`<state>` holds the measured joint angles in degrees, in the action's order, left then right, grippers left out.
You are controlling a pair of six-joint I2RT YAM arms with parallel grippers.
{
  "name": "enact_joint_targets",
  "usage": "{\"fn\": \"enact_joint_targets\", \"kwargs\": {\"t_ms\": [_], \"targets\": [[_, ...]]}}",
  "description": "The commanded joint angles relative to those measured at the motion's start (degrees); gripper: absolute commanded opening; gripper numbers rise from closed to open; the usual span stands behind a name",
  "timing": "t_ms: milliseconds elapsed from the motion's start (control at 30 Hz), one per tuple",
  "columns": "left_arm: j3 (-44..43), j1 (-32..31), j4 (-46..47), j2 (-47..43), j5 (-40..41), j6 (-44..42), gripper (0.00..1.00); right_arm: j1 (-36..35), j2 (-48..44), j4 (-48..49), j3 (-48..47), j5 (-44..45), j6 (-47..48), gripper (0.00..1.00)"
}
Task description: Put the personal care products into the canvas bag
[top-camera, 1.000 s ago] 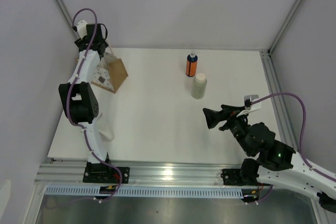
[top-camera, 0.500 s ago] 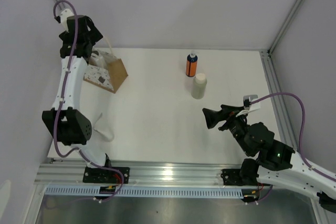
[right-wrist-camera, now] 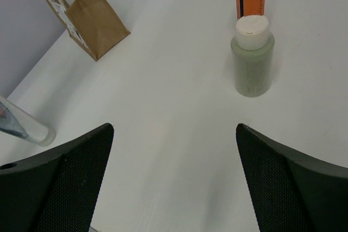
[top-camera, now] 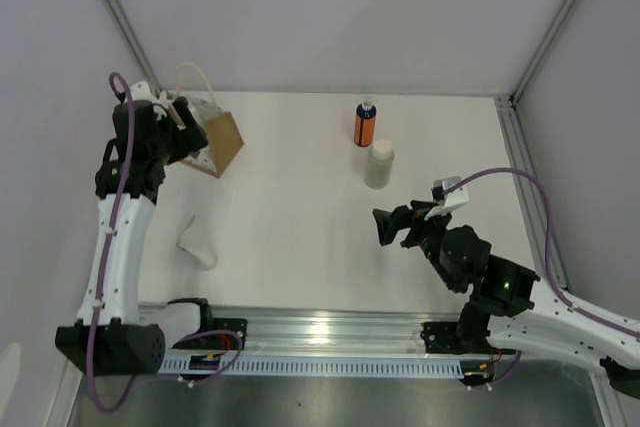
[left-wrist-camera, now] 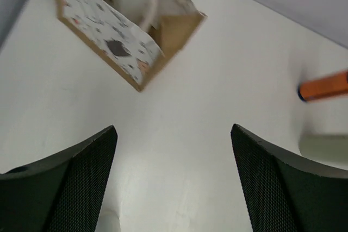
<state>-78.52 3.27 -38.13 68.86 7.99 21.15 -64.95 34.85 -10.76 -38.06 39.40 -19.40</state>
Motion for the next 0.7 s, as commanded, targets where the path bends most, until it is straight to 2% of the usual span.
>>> {"fn": "enact_joint_targets", "kwargs": {"t_ms": [0,33,67,133,167,267,300,400,467,567,667], "targets": [[6.6,-2.2,2.4,-8.2,-19.5,-3.7,0.89,-0.3,1.6,2.9,-2.1,0.4,1.6,0.99],[6.4,-4.6,1.8,-8.7,-21.2,-3.7,0.89,-0.2,2.1,3.1,-2.1,0.9,1.9,0.99],[6.1,-10.3,0.4,-8.7,-19.7,-3.7,0.9,-0.2,2.7,3.2,-1.9,2.3,2.3,0.99],[5.0,-17.6,0.2,-8.0,-16.2,-5.0,0.93,-0.2,3.0,3.3,-1.8,3.7,2.8,0.99],[4.4,-24.0,0.5,-7.6,-13.1,-5.2,0.94,-0.1,3.4,3.5,-1.4,5.3,3.3,0.99],[6.8,-32.2,5.8,-6.7,-8.7,-3.8,0.97,0.8,3.8,4.3,-0.7,7.0,4.2,0.98],[9.7,-33.3,11.9,-7.1,-8.3,-2.9,0.98,1.0,3.6,4.1,-0.6,7.1,3.6,0.98],[14.9,-38.1,22.3,-6.0,-8.3,-1.6,0.99,1.3,1.3,4.3,-0.1,6.8,3.7,0.98],[16.4,-42.2,26.4,-2.3,-6.2,-1.7,0.99,1.3,-0.1,3.8,0.0,6.7,3.7,0.98],[14.5,-46.4,31.4,6.2,-1.8,-2.5,0.99,1.3,-3.3,3.1,0.0,6.2,3.4,0.98],[10.2,-48.0,34.0,15.8,0.0,-2.5,0.99,1.3,-5.9,3.3,0.5,5.1,2.9,0.97]]}}
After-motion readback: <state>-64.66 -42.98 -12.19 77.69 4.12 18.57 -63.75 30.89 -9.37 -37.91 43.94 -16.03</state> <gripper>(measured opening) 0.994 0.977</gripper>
